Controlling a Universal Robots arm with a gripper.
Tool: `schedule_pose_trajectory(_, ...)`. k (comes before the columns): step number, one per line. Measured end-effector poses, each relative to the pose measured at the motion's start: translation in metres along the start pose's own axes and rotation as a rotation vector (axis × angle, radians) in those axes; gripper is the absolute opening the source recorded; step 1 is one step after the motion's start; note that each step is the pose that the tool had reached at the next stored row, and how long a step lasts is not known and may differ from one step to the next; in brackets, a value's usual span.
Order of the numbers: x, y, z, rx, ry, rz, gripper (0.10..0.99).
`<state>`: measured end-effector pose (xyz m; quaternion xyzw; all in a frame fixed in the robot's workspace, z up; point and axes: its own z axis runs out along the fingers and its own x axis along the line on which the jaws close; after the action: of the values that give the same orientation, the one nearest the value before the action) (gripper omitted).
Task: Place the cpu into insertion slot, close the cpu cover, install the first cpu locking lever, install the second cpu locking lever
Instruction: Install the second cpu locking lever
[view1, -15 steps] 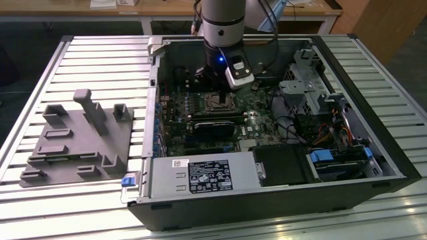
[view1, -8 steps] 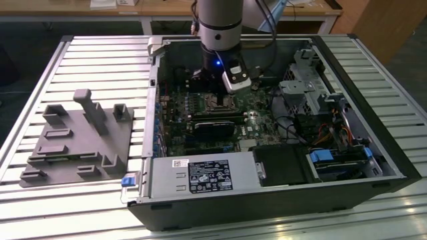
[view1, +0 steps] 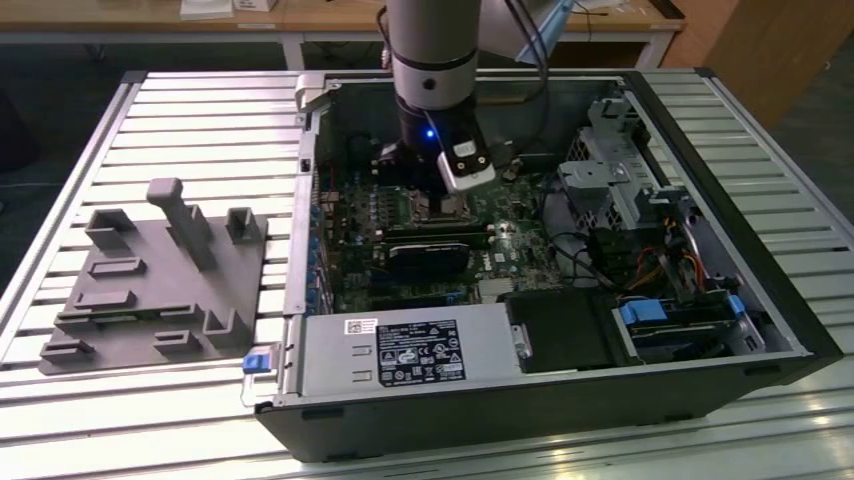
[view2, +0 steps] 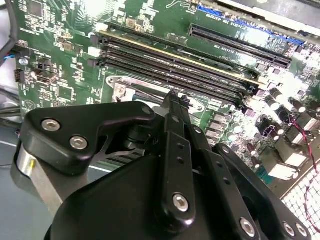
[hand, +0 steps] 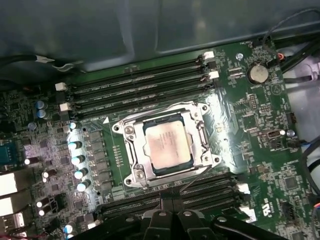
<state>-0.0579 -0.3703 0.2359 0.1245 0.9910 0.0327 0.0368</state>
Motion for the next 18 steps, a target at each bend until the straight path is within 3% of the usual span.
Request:
schedule_pose_trajectory(11,0.0065,-0.0120,0.0081,-0.041,0.0103,0.004,0.106)
schedule_pose_trajectory(18,0.0109,-0.0170,0.0111,-0.085,0.0214,0.007,0.106)
